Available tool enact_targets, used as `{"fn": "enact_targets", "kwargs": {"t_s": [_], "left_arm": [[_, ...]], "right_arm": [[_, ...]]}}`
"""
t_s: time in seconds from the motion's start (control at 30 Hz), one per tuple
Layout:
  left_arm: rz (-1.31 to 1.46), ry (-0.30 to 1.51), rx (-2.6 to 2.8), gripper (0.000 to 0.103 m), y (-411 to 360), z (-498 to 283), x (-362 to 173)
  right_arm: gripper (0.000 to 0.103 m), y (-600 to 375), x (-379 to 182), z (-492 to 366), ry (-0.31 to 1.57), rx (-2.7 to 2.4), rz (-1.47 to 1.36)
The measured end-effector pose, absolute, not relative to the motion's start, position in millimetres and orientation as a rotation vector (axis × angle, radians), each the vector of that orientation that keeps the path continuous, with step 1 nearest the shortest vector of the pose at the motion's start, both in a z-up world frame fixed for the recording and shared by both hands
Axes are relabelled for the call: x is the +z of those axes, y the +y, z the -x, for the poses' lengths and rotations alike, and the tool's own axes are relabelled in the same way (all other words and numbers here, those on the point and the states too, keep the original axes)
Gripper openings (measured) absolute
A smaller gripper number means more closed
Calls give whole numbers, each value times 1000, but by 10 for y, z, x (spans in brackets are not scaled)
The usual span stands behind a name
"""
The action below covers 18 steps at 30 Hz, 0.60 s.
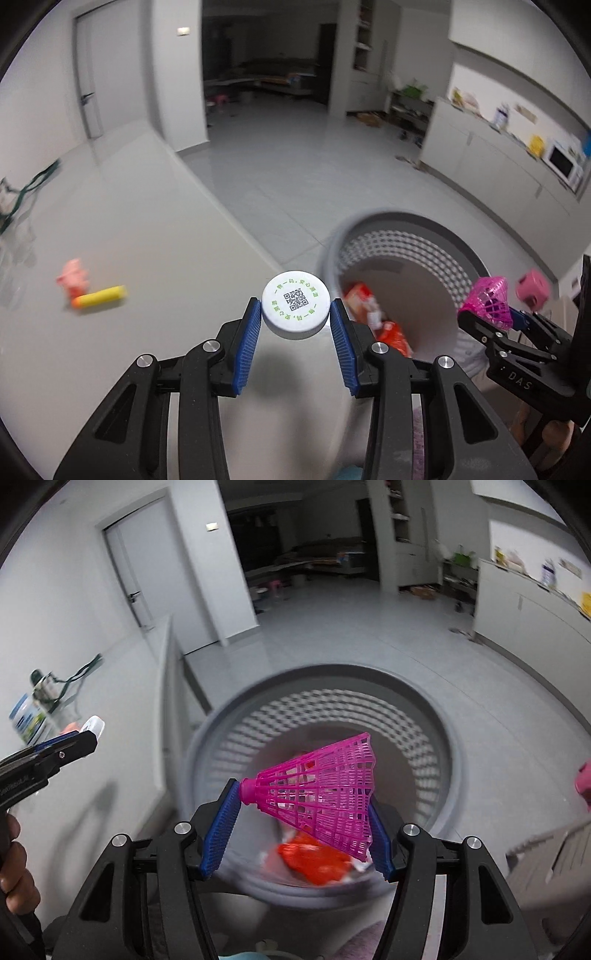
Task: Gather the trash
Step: 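Carry the shuttlecock and white disc over the grey basket with both tools, then open both tools above the basket to drop the shuttlecock and disc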
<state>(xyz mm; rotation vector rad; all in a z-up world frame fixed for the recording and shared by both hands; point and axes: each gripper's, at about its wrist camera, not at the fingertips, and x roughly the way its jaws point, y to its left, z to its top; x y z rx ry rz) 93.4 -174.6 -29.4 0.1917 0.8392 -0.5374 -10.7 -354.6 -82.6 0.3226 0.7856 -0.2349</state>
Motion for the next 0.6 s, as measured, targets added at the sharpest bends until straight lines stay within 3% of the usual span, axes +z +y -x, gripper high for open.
{"fn": "enact_targets", "kwargs": {"t_s": [0.27, 0.6], "left_arm": [[-261, 887, -607, 38, -2380, -791, -558], [-281, 938, -603, 39, -2562, -822, -765]], "right_arm": [[61, -3841, -913, 168, 802, -235, -353], [61, -3897, -1012, 100, 832, -203, -364]]}}
